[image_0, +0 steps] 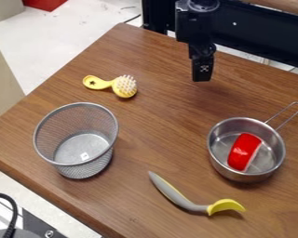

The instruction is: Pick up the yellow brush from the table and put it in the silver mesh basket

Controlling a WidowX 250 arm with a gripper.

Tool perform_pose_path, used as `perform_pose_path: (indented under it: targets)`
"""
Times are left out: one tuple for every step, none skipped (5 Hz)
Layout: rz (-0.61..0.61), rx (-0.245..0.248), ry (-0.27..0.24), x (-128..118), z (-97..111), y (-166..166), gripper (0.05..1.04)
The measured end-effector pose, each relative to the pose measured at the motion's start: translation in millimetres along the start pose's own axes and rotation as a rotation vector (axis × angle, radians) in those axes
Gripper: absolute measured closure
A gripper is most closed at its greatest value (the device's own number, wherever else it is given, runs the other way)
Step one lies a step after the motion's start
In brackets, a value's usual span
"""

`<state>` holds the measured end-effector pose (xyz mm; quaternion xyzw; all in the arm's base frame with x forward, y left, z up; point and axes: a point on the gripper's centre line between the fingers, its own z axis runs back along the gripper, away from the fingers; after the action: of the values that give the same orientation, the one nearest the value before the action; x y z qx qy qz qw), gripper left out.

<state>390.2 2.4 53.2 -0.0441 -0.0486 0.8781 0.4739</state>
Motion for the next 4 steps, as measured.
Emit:
perform_pose_path:
  targets:
    - [-0.007, 0.044, -0.025, 4, -16, 7, 0.088]
    - [-0.171, 0.084, -0.011, 9, -16, 10, 0.088]
    - [-0.310, 0.119, -0.006, 18, -13, 7, 0.088]
    - [-0.498, 0.136, 0.034, 28, -10, 3, 0.088]
